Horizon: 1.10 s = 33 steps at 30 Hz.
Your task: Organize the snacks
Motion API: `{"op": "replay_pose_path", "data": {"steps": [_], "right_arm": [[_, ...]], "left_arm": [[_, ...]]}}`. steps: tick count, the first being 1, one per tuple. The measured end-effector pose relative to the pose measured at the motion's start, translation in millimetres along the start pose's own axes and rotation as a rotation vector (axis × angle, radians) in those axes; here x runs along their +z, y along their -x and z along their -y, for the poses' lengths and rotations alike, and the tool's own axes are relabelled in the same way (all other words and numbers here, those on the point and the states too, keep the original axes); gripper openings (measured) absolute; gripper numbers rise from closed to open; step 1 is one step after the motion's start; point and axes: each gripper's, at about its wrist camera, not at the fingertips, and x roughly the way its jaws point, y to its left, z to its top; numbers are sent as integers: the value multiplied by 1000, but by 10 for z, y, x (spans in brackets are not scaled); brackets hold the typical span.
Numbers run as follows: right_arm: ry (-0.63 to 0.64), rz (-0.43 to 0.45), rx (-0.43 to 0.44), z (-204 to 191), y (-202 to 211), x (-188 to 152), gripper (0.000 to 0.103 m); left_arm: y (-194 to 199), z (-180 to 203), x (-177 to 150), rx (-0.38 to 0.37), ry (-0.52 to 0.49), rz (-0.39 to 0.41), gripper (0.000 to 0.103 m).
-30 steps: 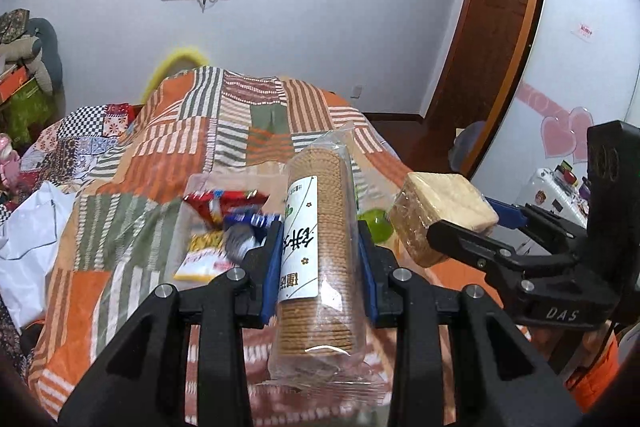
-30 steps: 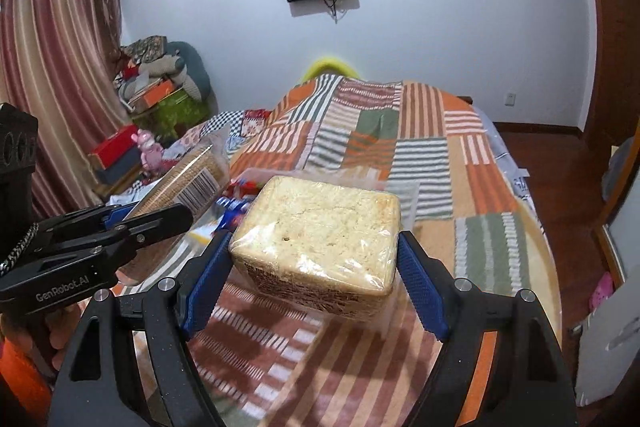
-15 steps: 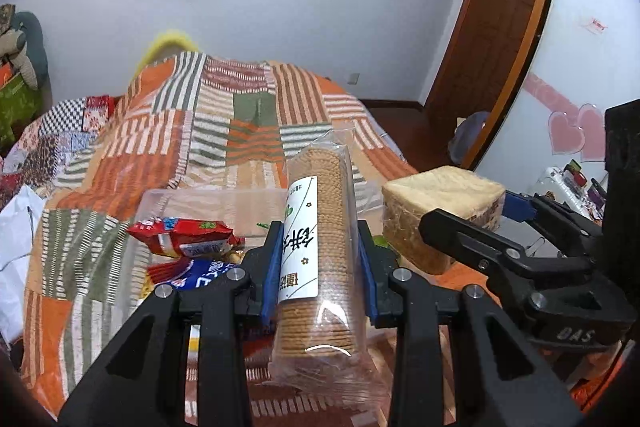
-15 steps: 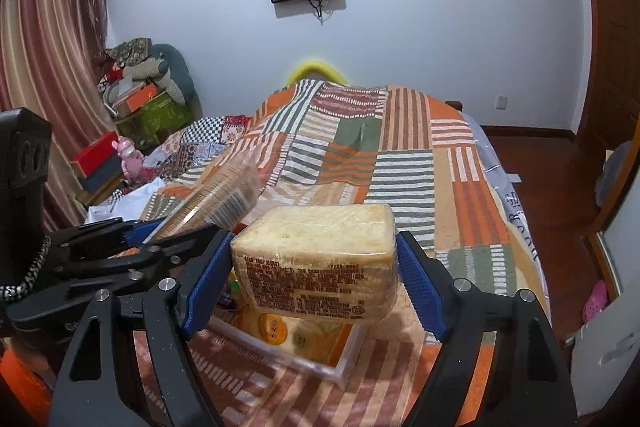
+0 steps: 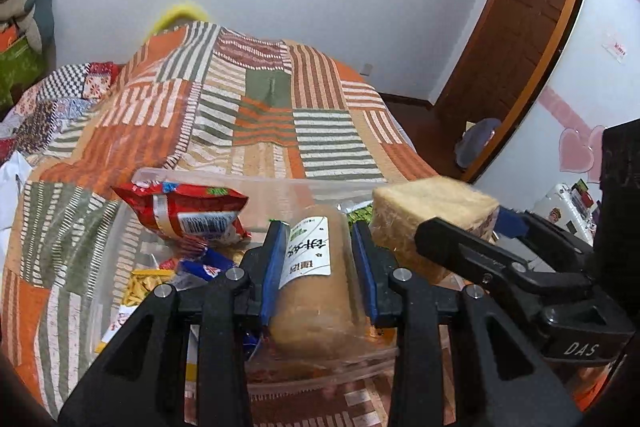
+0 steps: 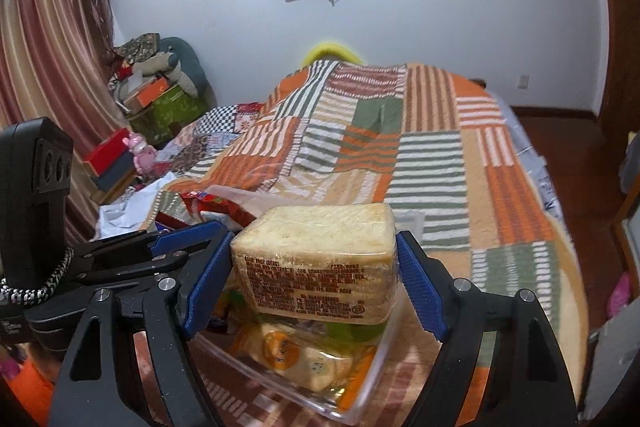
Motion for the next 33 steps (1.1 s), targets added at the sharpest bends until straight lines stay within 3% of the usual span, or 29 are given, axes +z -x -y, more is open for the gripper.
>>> {"op": "replay_pose_path", "data": {"steps": [4, 13, 25, 33], "right_arm": [[-15, -33, 10, 19, -43, -23, 80], [25, -6, -2, -79, 175, 31, 80], [70, 134, -46, -360, 896, 43, 80], [92, 248, -67, -620, 1400, -3, 80]], "left_arm": [[17, 12, 1, 0, -9, -3, 33], [263, 146, 17, 4, -42, 31, 34], [1272, 251, -22, 7, -78, 168, 35], [2087, 351, -197, 41, -146, 330, 63]]}}
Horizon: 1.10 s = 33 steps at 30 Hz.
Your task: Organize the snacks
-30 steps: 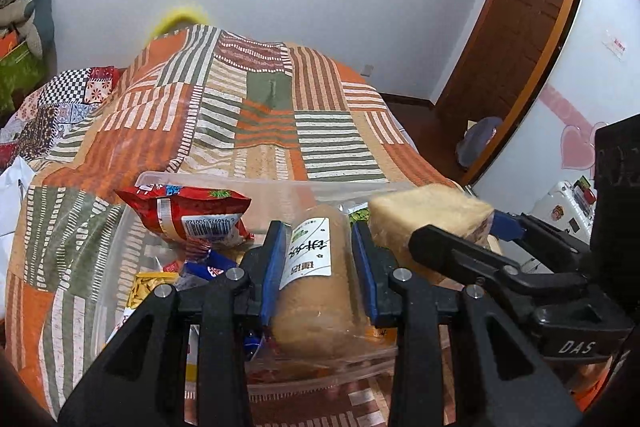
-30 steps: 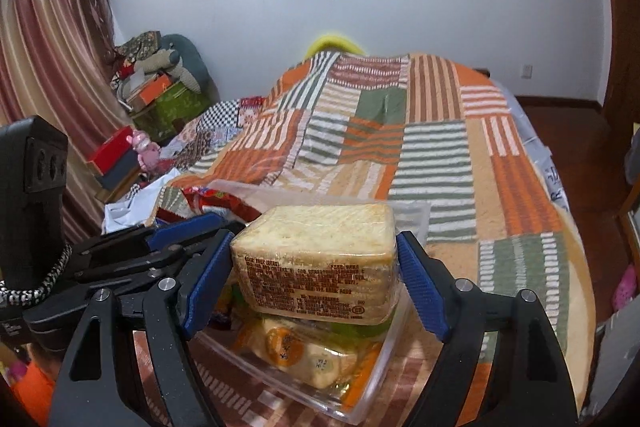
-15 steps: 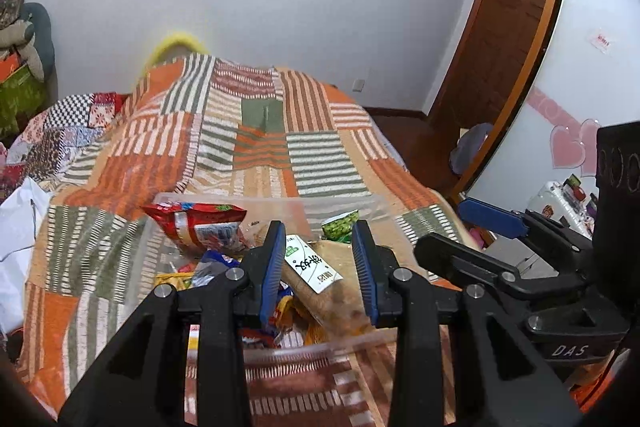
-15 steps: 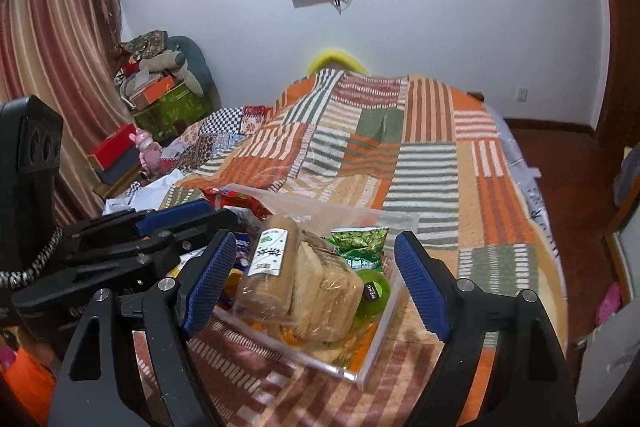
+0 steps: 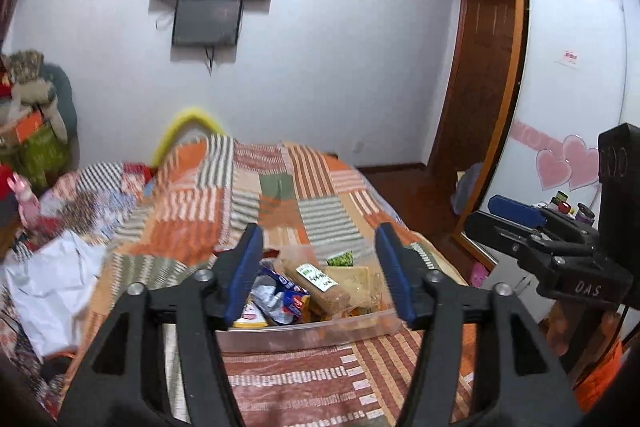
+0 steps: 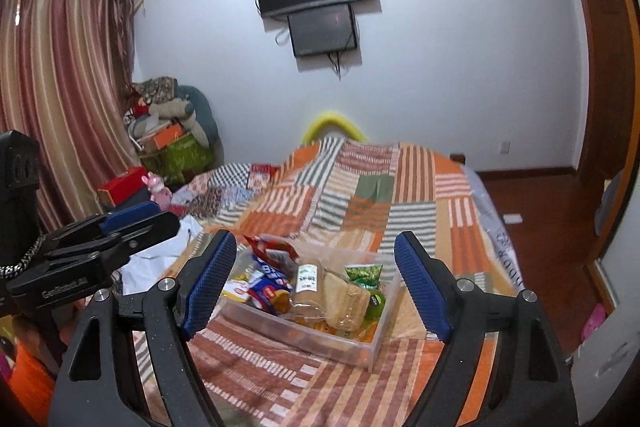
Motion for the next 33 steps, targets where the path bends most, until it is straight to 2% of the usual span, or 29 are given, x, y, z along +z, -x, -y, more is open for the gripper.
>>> {"op": "replay_pose_path", "data": {"steps": [5, 8, 12, 23, 33], "right_arm": [[36, 53, -28, -198, 240, -3, 83], [45, 83, -34, -294, 339, -10, 90], [45, 116, -50, -348, 426, -28, 101], [29, 147, -103, -384, 487, -83, 103], [31, 148, -103, -396, 529, -114, 103]], "left_arm": [[356, 67, -44, 25, -21, 59, 79], [494, 84, -70, 28, -20, 82, 90], [575, 93, -75, 38, -22, 107, 97], [705, 122, -97, 60, -23, 139, 101], [718, 138, -113, 64, -20, 139, 102]]}}
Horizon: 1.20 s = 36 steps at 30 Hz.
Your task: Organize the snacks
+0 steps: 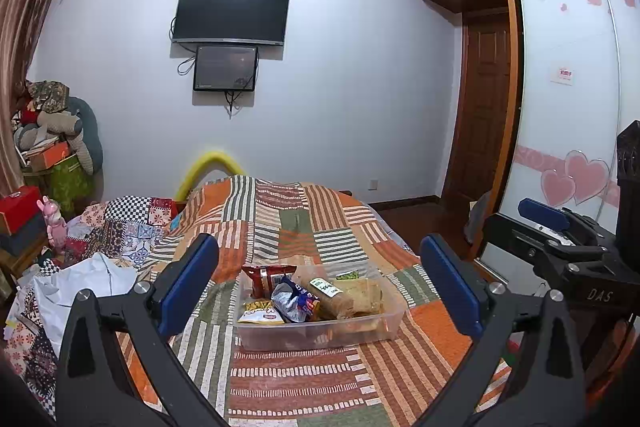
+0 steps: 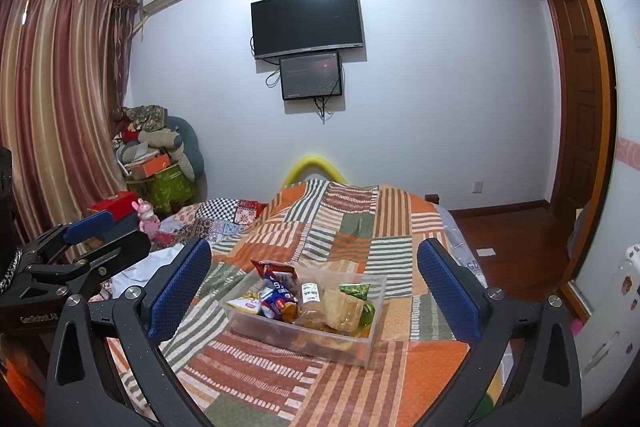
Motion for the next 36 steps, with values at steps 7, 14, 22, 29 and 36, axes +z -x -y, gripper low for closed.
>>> {"op": "replay_pose_path", "data": {"steps": [7, 14, 22, 29, 36], "right_arm": [[-3, -1, 0, 11, 18, 10, 103], [-7, -6, 0, 26, 16, 9, 103], [-12, -8, -6, 51, 30, 6, 103], [-13, -6, -10, 54, 39, 1, 103], [-10, -2, -11, 41, 56, 11, 103]], "left_arm": [[-2, 2, -7, 6, -4, -1, 102], [-3, 4, -9, 7, -3, -1, 102], [-8, 5, -24, 7, 0, 0, 102], [-4, 4, -23, 9, -1, 2, 102], [13, 4, -9, 7, 1, 9, 102]]}}
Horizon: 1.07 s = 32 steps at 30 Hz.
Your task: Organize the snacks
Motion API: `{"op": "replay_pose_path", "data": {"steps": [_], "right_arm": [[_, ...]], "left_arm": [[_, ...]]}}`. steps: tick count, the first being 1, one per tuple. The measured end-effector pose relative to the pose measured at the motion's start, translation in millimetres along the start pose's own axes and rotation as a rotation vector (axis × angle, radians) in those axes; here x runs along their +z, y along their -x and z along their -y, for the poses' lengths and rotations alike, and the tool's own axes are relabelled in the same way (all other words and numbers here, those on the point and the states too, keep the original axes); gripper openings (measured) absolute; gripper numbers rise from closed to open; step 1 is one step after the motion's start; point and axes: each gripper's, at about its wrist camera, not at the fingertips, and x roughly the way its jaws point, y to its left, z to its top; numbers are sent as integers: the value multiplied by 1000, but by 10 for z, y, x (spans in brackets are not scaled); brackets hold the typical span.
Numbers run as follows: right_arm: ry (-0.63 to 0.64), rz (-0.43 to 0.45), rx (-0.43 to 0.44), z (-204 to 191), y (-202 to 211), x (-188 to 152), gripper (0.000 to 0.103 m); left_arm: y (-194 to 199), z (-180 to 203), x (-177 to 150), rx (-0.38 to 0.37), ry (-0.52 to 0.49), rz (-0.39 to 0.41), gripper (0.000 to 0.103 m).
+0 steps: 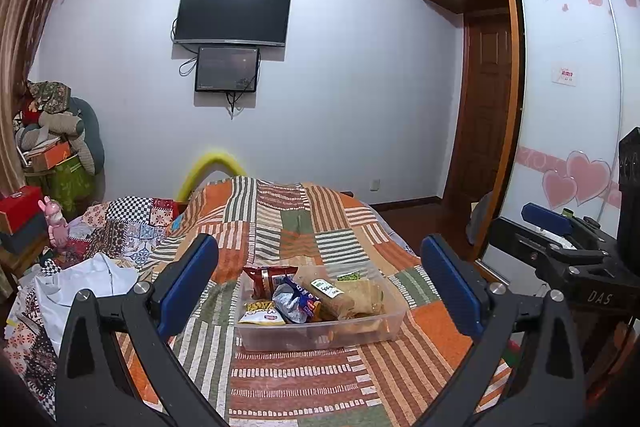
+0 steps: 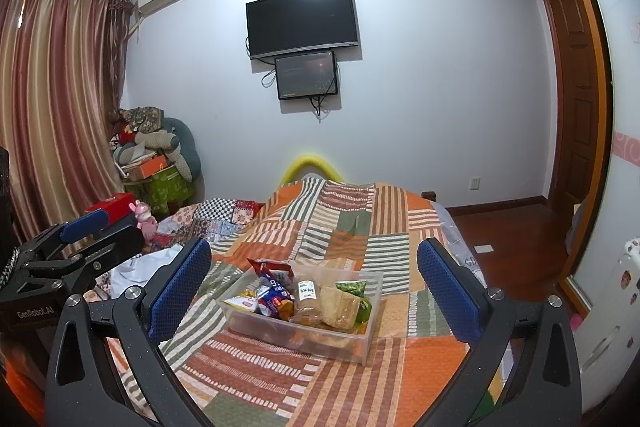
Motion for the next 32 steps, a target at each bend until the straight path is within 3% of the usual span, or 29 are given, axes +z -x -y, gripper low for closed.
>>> {"op": "replay_pose_path", "data": {"steps": [32], "right_arm": [[-17, 3, 3, 37, 18, 13, 103]], "left_arm": [[24, 56, 7, -35, -4, 0, 102]]}}
